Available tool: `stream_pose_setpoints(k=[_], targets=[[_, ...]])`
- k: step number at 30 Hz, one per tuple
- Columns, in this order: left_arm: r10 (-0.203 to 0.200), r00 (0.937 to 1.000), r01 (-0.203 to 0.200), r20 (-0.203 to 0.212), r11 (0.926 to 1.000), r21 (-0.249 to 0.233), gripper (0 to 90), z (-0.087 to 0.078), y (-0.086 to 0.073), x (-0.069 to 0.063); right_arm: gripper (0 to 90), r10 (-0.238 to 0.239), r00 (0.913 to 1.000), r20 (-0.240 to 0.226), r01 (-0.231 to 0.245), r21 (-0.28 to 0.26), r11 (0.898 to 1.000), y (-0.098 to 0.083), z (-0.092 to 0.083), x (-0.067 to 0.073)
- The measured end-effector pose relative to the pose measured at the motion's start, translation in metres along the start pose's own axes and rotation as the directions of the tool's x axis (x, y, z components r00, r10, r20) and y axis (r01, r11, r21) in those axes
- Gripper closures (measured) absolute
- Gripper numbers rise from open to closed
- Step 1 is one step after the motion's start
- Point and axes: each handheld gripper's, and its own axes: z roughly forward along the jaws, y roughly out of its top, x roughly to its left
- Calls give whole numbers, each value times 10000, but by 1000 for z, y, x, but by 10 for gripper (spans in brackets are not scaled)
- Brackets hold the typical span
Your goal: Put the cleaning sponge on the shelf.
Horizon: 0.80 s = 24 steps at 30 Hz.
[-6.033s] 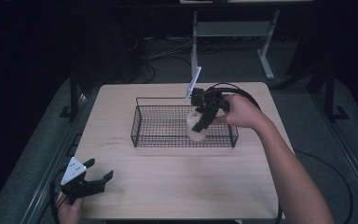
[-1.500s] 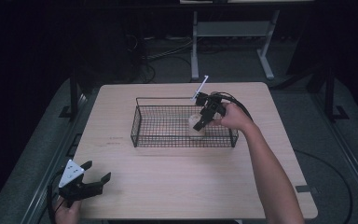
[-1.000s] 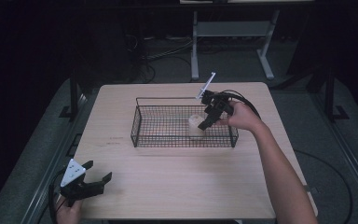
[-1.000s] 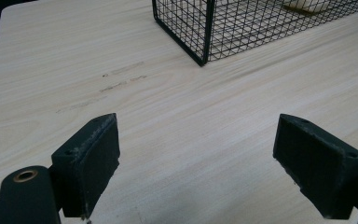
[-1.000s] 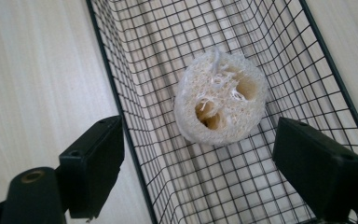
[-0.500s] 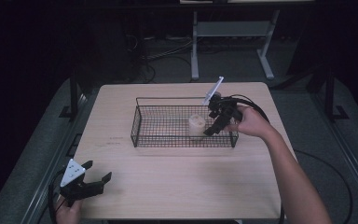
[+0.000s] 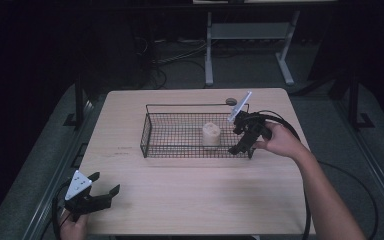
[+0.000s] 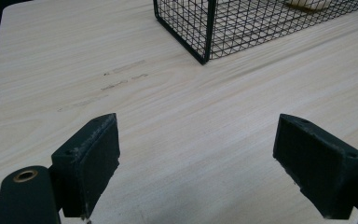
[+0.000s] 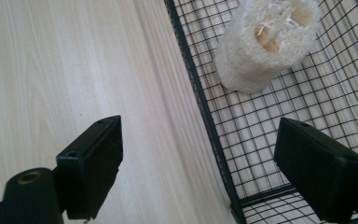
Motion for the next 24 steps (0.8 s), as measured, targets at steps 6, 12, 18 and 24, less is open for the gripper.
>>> stream_pose_setpoints(k=[6, 12, 18, 24], targets=[[2, 10000, -2, -35, 10000, -11, 137, -1, 0, 1, 151, -110, 9999, 41, 110, -38, 9999, -6, -1, 7], [37, 10000, -37, -32, 10000, -9, 137, -1, 0, 0, 151, -246, 9996, 127, 246, -1, 9997, -11, -2, 14], [27, 10000, -27, -58, 10000, -6, 137, -1, 0, 0, 151, -222, 9997, 111, 222, 72, 9997, -20, -1, 22], [37, 10000, -37, -64, 10000, 12, 137, -1, 0, 0, 151, -269, 9996, 122, 269, 59, 9996, -29, 1, 28]])
